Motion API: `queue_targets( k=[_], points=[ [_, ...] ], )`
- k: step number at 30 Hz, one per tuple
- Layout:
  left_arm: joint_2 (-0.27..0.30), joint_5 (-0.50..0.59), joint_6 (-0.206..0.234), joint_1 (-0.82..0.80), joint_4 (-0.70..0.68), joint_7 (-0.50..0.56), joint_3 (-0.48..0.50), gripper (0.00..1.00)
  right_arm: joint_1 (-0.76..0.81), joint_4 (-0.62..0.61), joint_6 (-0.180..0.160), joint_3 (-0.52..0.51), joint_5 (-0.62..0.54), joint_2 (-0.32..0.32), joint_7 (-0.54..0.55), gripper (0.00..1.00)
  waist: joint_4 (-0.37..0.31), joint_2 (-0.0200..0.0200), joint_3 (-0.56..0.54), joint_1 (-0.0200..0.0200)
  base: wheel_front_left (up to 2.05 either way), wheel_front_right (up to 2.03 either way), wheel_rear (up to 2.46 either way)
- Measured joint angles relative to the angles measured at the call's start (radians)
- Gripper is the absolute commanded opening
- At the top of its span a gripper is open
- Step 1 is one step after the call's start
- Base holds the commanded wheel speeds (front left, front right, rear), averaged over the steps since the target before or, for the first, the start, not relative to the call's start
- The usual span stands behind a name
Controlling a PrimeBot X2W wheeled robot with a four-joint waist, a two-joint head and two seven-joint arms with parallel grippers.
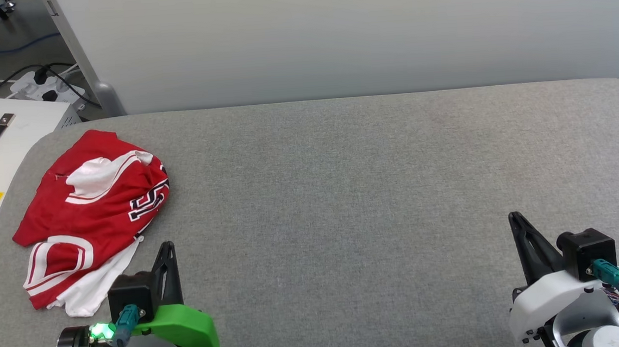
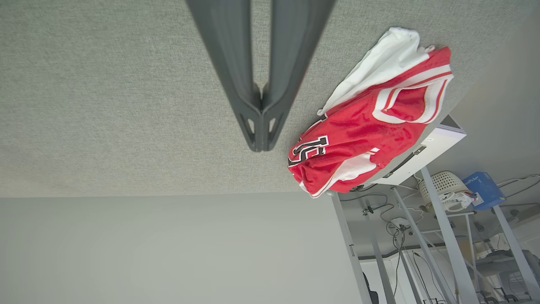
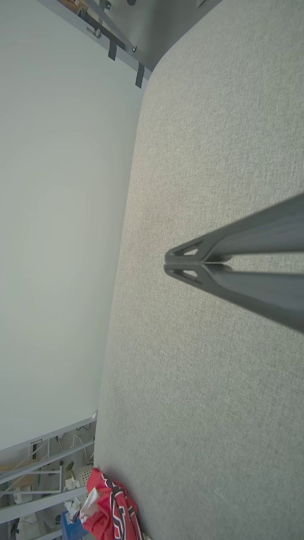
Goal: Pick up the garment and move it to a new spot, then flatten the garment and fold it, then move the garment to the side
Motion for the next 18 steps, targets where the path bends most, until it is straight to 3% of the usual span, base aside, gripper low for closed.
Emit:
queue_targets(
  k=[18],
  points=[
    [0.0, 0.0, 0.0, 0.0, 0.0, 0.0, 0.0, 0.0, 0.0, 0.0, 0.0, 0.0, 0.0, 0.0, 0.0, 0.0, 0.0, 0.0, 0.0, 0.0, 0.0, 0.0, 0.0]
  ],
)
